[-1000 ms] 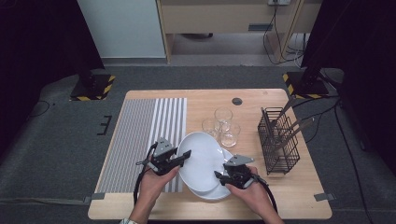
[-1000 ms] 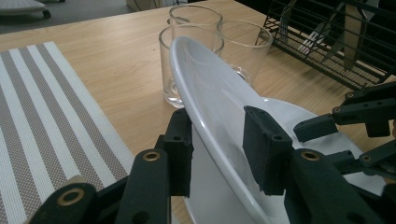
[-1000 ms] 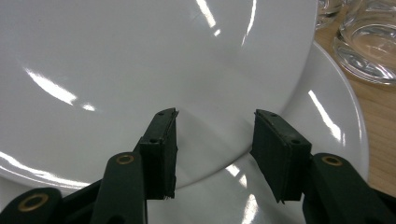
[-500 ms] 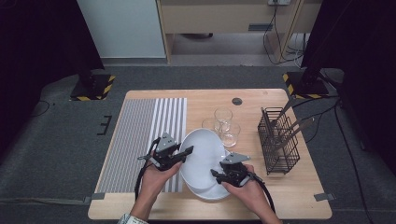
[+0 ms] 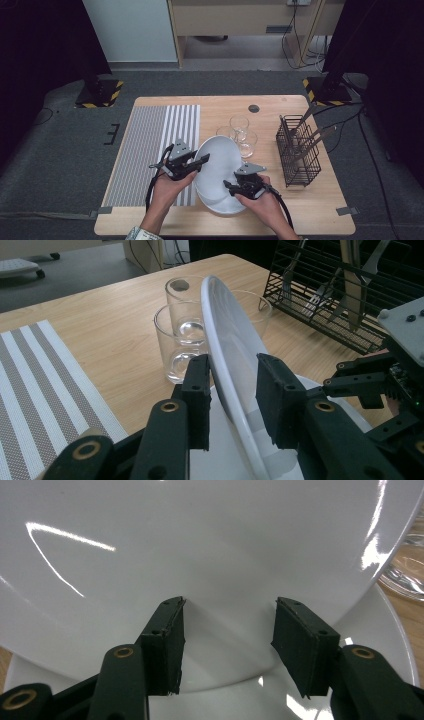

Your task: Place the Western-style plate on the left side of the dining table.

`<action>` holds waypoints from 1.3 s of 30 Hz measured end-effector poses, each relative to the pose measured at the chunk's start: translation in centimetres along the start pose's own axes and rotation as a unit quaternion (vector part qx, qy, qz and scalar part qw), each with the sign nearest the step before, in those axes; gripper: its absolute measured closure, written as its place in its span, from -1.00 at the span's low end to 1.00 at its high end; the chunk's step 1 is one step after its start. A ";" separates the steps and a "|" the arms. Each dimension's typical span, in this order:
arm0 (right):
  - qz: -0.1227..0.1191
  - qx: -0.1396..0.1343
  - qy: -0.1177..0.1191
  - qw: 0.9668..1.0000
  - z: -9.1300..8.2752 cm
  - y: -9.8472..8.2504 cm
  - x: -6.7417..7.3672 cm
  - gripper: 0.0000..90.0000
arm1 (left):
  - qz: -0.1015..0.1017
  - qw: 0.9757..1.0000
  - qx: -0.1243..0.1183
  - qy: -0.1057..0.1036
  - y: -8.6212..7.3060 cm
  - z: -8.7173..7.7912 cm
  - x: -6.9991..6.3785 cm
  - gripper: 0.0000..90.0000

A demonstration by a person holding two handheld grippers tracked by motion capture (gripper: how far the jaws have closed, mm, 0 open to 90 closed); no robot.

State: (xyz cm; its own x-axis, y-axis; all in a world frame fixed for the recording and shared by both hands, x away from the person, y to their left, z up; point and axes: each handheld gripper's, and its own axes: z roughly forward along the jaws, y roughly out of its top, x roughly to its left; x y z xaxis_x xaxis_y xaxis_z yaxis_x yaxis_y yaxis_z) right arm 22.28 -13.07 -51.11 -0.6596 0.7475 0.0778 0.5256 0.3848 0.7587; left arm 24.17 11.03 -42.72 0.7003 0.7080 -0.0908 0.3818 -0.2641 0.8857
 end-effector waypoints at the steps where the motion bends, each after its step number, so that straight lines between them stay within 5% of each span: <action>1: 0.001 0.000 0.000 1.000 0.0 0.0 0.0 0.00 | 0.000 1.000 -0.001 -0.001 0.1 0.0 0.0 0.49; 25: 0.001 -0.001 -0.010 1.000 1.1 0.7 0.5 -0.10 | 0.009 1.000 0.001 -0.001 0.5 -0.1 0.0 0.47; 39: -0.027 0.007 -0.013 1.000 1.7 1.6 0.8 -0.15 | -0.007 1.000 -0.005 0.011 0.7 -0.1 0.7 0.71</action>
State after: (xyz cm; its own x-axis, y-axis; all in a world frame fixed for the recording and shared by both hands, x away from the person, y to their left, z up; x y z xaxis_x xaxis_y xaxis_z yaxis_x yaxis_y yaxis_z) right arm 23.52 -10.89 -50.97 -0.6732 0.7392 0.0200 0.4966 0.4319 0.7529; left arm 24.87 11.39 -42.12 0.6819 0.7255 -0.0930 0.3849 -0.2478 0.8891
